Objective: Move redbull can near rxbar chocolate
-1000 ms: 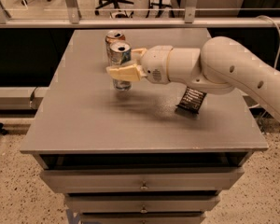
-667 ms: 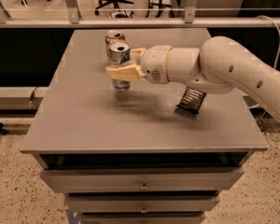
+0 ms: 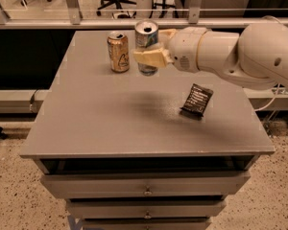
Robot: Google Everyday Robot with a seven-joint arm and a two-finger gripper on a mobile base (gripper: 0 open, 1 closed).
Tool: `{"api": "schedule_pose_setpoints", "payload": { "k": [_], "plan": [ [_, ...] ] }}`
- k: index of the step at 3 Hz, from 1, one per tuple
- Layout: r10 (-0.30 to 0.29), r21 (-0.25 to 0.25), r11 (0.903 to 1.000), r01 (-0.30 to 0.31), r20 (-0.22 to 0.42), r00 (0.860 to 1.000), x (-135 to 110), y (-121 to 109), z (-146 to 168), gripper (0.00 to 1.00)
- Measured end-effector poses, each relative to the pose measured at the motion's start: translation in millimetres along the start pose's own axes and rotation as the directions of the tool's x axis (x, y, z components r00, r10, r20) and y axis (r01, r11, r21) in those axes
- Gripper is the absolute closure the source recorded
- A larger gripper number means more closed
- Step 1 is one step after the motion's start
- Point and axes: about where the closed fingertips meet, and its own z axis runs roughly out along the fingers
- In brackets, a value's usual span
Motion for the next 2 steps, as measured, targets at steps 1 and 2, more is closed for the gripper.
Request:
{"api": "schedule_pose_setpoints", "payload": {
  "k": [1, 2],
  "plan": [
    [-0.061, 0.131, 0.9895, 0.061, -0.004, 0.998, -18.0, -40.1, -50.5, 1.0],
    [-0.075, 0.231, 0.9697, 0.078, -0.022, 0.997, -13.5, -73.6, -99.3, 1.0]
  ]
}}
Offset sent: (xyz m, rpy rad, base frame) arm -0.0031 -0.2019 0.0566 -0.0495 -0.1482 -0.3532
